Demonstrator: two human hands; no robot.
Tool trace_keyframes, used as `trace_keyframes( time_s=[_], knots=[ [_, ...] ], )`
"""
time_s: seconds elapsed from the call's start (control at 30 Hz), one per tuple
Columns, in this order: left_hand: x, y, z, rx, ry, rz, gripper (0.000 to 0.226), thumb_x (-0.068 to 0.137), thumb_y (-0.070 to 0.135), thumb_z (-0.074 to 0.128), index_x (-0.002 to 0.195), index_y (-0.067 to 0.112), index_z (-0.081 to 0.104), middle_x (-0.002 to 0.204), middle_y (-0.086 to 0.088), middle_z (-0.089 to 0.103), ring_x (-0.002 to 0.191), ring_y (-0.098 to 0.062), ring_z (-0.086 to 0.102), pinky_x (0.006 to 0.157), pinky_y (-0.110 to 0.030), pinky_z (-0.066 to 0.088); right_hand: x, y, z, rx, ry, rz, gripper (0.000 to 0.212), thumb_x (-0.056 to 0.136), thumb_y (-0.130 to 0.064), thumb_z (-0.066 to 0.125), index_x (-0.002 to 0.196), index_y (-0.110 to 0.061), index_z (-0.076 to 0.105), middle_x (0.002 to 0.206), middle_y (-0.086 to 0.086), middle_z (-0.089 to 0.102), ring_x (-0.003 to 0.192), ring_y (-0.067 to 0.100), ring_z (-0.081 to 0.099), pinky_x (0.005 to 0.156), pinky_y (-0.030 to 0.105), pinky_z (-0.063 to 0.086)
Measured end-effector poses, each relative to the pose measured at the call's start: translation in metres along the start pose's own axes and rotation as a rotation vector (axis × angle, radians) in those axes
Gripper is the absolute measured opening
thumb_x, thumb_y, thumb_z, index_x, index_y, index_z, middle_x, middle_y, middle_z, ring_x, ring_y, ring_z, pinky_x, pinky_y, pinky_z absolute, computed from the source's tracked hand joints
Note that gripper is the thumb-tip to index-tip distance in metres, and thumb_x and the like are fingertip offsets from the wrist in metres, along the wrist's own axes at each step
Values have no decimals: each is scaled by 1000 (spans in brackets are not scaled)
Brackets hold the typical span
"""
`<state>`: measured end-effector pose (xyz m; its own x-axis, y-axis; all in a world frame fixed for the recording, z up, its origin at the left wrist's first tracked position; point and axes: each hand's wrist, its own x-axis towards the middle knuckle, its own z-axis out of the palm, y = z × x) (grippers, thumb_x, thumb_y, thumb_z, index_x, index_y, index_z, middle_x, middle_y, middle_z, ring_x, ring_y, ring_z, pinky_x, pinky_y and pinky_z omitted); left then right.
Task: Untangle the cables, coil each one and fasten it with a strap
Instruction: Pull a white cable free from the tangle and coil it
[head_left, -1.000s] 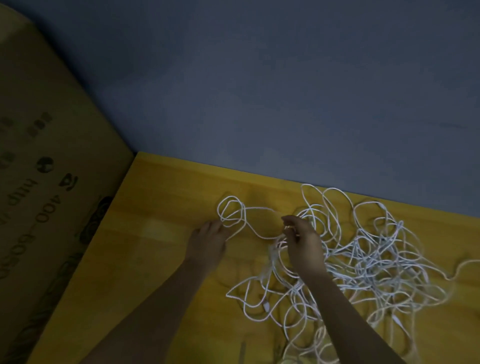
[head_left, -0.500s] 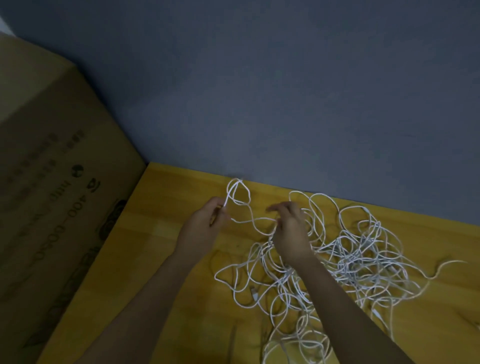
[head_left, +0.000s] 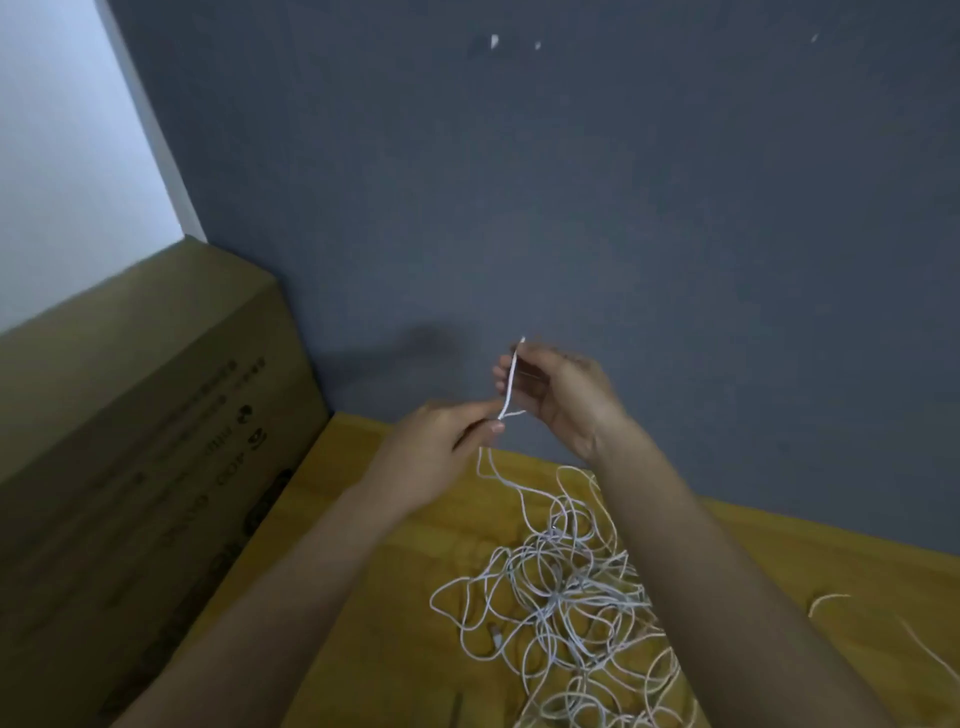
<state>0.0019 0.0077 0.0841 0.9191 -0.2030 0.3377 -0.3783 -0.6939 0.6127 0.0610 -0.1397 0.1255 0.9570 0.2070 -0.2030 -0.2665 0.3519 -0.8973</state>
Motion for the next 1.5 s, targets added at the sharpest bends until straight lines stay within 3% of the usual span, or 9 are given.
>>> trace_keyframes(
  time_s=[0.3, 0.4, 0.53, 0.6, 0.87, 1.0, 1.23, 1.37, 1.5],
  knots=[
    [29, 23, -26, -113, 270, -54, 35, 94, 32, 57, 124, 17, 51, 115, 7, 43, 115, -13, 48, 96, -36, 45, -39, -63, 1, -643, 51, -406, 33, 97, -9, 39, 89, -22, 69, 59, -7, 38, 45, 7, 26, 44, 19, 24],
    [47, 38, -30, -149, 126, -58, 63, 90, 36, 62, 143, 20, 32, 137, 0, 37, 129, -13, 34, 105, -28, 30, -58, -80, 1, -743, -1, -492, 35, 96, -8, 41, 85, -25, 69, 54, -14, 41, 49, 7, 28, 47, 19, 25],
    [66, 60, -24, -290, -7, -69, 18, 100, 21, 45, 113, 15, 55, 99, -2, 68, 99, -17, 64, 94, -32, 46, -78, -94, -5, -669, 89, -598, 35, 94, -5, 42, 76, -22, 66, 54, -17, 43, 51, 1, 36, 50, 13, 29],
    [69, 61, -26, -275, 35, -42, 24, 103, 13, 34, 89, 18, 52, 71, 3, 64, 73, -18, 63, 81, -33, 48, -89, -95, -21, -624, 256, -665, 30, 92, -6, 45, 71, -19, 61, 56, -19, 47, 54, -3, 39, 51, 9, 31],
    [45, 69, 3, -460, -400, 57, 35, 92, 18, 61, 118, 36, 46, 122, 13, 54, 111, 2, 50, 95, -17, 41, -118, -40, -42, -659, 186, -620, 21, 99, -9, 46, 85, -9, 61, 55, -24, 54, 56, -7, 47, 59, 9, 35],
    [27, 56, 33, -515, -244, -62, 24, 102, 14, 42, 82, 17, 57, 69, -4, 64, 59, -1, 60, 67, -26, 47, -118, -5, -69, -712, 251, -535, 20, 98, -16, 51, 87, -10, 67, 50, -20, 50, 49, -5, 45, 51, 7, 34],
    [-11, -18, 35, 154, -298, -64, 19, 86, 33, 68, 77, 20, 59, 61, 6, 50, 64, -18, 53, 57, -29, 35, -126, 92, -147, -1176, 317, -266, 16, 94, -25, 58, 89, -19, 73, 83, 1, 67, 78, 20, 59, 69, 31, 44],
    [-18, -37, 24, 399, -261, 33, 38, 92, 39, 58, 80, 4, 64, 83, -15, 62, 85, -34, 60, 69, -38, 40, -121, 117, -151, -1203, 367, -271, 21, 95, -28, 57, 97, -13, 72, 84, -6, 60, 76, 14, 55, 61, 11, 35],
    [-19, -47, 4, 523, -178, 55, 41, 95, 39, 52, 85, 2, 66, 90, -18, 62, 90, -38, 59, 71, -40, 42, -107, 137, -140, -1194, 261, -239, 22, 97, -24, 55, 98, -9, 71, 84, -3, 61, 72, 10, 52, 59, 16, 34]
  ],
)
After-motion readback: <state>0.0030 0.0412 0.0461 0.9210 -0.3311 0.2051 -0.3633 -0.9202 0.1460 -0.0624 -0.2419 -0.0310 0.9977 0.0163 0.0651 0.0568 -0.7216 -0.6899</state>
